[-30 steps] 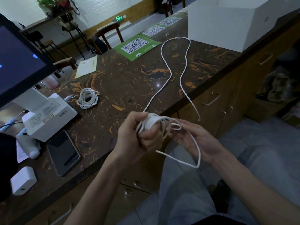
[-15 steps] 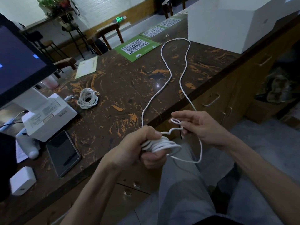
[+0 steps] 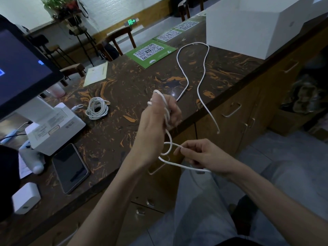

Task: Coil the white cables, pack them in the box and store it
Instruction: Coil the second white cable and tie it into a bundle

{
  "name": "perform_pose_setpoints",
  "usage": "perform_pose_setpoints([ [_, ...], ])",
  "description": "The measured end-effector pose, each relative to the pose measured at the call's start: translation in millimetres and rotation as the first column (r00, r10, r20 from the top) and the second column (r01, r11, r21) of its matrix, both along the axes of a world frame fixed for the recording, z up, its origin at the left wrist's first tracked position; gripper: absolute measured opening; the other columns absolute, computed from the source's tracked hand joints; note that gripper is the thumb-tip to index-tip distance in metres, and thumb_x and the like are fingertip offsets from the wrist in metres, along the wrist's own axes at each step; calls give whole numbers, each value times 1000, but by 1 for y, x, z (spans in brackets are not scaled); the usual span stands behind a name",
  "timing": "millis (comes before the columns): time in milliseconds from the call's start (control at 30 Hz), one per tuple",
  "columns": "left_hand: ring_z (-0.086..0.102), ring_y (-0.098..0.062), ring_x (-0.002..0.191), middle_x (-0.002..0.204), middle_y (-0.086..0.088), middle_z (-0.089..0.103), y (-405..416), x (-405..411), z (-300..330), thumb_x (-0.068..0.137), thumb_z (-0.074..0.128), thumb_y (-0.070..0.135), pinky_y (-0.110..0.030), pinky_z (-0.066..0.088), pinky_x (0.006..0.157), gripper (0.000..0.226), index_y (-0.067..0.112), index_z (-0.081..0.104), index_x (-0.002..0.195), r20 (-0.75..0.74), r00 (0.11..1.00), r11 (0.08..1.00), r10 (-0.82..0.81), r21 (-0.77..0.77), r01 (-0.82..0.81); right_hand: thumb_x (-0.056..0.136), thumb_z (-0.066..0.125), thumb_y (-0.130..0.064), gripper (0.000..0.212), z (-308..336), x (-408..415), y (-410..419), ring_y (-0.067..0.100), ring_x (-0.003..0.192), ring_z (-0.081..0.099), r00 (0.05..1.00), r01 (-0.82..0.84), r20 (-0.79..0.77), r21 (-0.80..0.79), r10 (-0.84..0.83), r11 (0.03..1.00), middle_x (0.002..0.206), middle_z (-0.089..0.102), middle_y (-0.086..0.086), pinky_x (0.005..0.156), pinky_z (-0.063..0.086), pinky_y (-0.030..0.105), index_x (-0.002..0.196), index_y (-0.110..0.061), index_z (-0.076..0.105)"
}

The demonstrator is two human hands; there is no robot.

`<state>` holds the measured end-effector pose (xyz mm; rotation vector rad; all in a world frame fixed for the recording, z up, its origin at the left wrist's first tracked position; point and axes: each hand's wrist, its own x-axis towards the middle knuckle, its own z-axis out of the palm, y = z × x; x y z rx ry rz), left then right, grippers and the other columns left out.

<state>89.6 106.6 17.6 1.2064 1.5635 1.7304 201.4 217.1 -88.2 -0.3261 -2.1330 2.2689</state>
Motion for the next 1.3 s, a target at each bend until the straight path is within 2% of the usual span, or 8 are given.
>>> perform_pose_setpoints([
  [133, 48, -20, 61, 65, -4, 50, 3, -7, -2, 104, 23, 37, -24, 37, 57, 47, 12, 55, 79, -706, 704, 943, 81, -174, -283, 99, 56, -27, 22, 11, 7, 1, 19, 57, 45, 998, -55, 2, 107, 56, 993, 67, 51, 4, 53, 37, 27, 98, -11, 71],
  [400, 55, -14, 59, 71, -2, 56, 9, -22, -17, 107, 28, 31, -28, 49, 55, 34, 15, 56, 118, -817, 350, 615, -459, -576, -538, 99, 57, -32, 17, 38, 23, 17, 1, 65, 57, 984, -168, 46, 549, 171, 818, 73, 63, -13, 59, 42, 16, 95, -25, 73],
  [667, 39, -21, 48, 56, -6, 45, 6, -4, -7, 106, 30, 27, -48, 42, 52, 48, 3, 53, 71, -553, 728, 674, -405, -718, -171, 89, 68, -41, 11, 65, 36, 49, -3, 82, 61, 966, -258, 199, 715, 165, 649, 86, 65, -14, 67, 48, 17, 99, -37, 71],
  [833, 43, -14, 43, 54, -8, 52, 9, 5, -17, 104, 35, 25, -39, 40, 46, 55, -10, 59, 69, -541, 840, 767, 37, -524, -371, 99, 54, -31, 23, 94, 39, 25, 8, 86, 66, 924, 324, -370, 625, -95, 710, 92, 70, -11, 73, 51, 21, 105, -21, 74],
  [1000, 38, -4, 36, 48, 0, 44, 14, 8, -14, 102, 36, 15, -13, 31, 39, 47, 5, 49, 58, -298, 903, 772, 309, -477, -421, 98, 49, -22, 28, 87, 30, -6, 20, 102, 64, 921, 389, -369, 890, -124, 239, 108, 70, 5, 99, 47, 35, 117, -12, 68],
  [1133, 38, -6, 34, 37, 6, 43, 18, 10, -11, 99, 37, 19, -17, 30, 37, 51, 11, 49, 50, -68, 913, 765, 403, -522, -377, 99, 48, -15, 33, 56, 17, -31, 15, 129, 50, 972, 236, -207, 835, -114, 497, 132, 60, 0, 122, 22, 35, 130, -18, 58],
  [1233, 37, -11, 37, 44, -1, 45, 18, 13, -10, 100, 36, 20, -20, 31, 40, 50, 7, 51, 54, -105, 890, 777, 444, -450, -440, 102, 50, -22, 16, 45, 16, -46, 5, 86, 62, 931, 356, -284, 573, -228, 738, 94, 65, -11, 80, 51, 17, 104, -19, 65],
  [1300, 34, -14, 40, 46, -4, 42, 17, 12, -11, 101, 35, 20, -24, 29, 40, 52, 7, 50, 54, -187, 885, 801, 427, -375, -466, 103, 50, -24, 20, 43, 16, -55, 4, 64, 57, 901, 415, -343, 507, -265, 756, 71, 54, -17, 54, 42, 12, 85, -20, 59],
])
